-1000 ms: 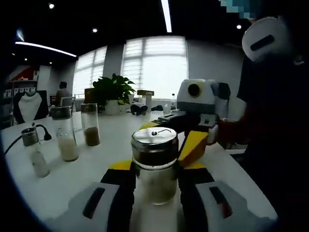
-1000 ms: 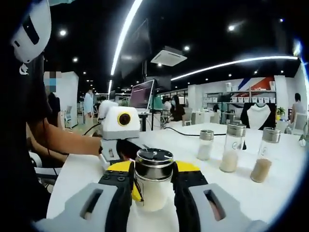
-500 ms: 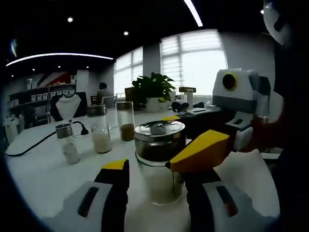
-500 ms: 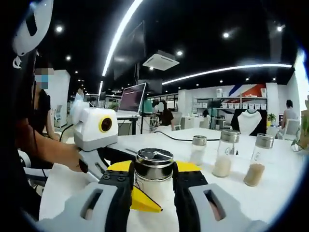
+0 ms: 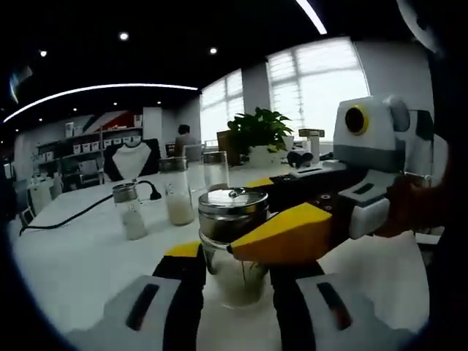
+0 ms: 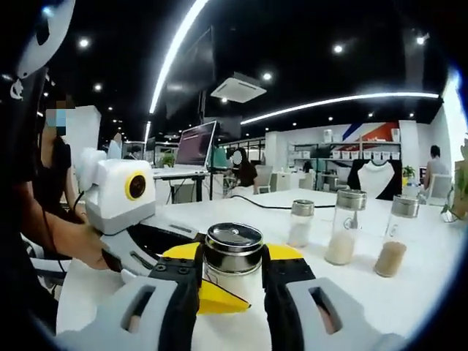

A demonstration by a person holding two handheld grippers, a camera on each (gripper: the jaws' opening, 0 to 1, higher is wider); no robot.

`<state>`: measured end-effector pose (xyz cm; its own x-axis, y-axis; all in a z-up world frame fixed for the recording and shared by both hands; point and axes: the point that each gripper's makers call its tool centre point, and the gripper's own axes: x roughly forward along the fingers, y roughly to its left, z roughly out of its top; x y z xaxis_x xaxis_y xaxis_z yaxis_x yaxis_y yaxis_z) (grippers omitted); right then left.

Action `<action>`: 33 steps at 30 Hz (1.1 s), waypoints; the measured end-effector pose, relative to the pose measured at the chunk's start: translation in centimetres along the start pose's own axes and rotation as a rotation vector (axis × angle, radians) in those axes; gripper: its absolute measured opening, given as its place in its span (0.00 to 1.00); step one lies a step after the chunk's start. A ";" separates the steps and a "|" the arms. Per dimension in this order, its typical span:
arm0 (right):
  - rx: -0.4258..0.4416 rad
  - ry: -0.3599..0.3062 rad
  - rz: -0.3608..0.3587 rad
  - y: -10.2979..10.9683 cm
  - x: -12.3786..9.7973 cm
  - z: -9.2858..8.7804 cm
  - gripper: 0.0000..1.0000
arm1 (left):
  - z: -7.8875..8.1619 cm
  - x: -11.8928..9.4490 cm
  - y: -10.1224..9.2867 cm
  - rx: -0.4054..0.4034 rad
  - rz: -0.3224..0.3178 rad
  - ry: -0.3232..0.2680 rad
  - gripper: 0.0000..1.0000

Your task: Rotate the seasoning bottle until the label or dispensing opening points toward the visible target arrow and the bottle remains upright within the marked orientation range

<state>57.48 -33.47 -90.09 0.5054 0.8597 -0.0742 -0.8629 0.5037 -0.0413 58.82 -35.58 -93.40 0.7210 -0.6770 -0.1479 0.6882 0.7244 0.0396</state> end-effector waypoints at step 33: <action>0.100 0.023 -0.071 -2.1 -4.4 -2.7 0.34 | -2.1 -3.7 6.2 -0.033 0.031 0.012 0.36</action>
<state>57.11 -38.53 -92.36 0.5642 0.8199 -0.0974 -0.8198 0.5703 0.0519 60.24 -28.35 -94.63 0.7409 -0.6525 -0.1592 0.6623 0.7492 0.0115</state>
